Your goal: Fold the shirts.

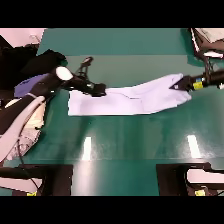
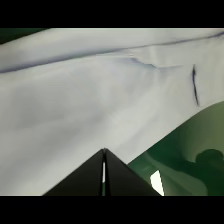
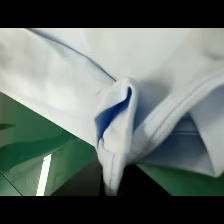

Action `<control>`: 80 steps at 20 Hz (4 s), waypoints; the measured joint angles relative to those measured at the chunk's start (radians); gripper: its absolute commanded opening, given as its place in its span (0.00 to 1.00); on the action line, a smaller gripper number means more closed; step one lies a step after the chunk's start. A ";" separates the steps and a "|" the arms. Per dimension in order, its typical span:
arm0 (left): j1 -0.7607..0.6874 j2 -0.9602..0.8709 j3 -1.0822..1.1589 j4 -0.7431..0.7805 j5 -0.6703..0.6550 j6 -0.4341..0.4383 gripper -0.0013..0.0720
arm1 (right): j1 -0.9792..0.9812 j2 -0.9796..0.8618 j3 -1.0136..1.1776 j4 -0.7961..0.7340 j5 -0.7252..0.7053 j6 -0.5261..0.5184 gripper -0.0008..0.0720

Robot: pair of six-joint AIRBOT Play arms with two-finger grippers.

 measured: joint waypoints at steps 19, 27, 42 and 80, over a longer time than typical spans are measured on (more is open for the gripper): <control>-0.090 -0.376 0.378 0.057 -0.111 -0.078 0.05 | 0.534 -0.214 0.669 -0.003 0.123 0.265 0.04; 0.136 -0.175 0.468 0.237 -0.343 -0.063 0.05 | 0.664 -0.305 0.692 -0.008 0.047 0.243 0.04; 0.380 0.126 0.484 0.293 -0.533 -0.043 0.05 | 0.906 -0.381 0.591 -0.119 -0.317 -0.006 0.77; 0.384 0.122 0.419 0.282 -0.546 -0.043 0.05 | -0.061 0.127 -0.233 -0.031 -0.485 0.088 0.04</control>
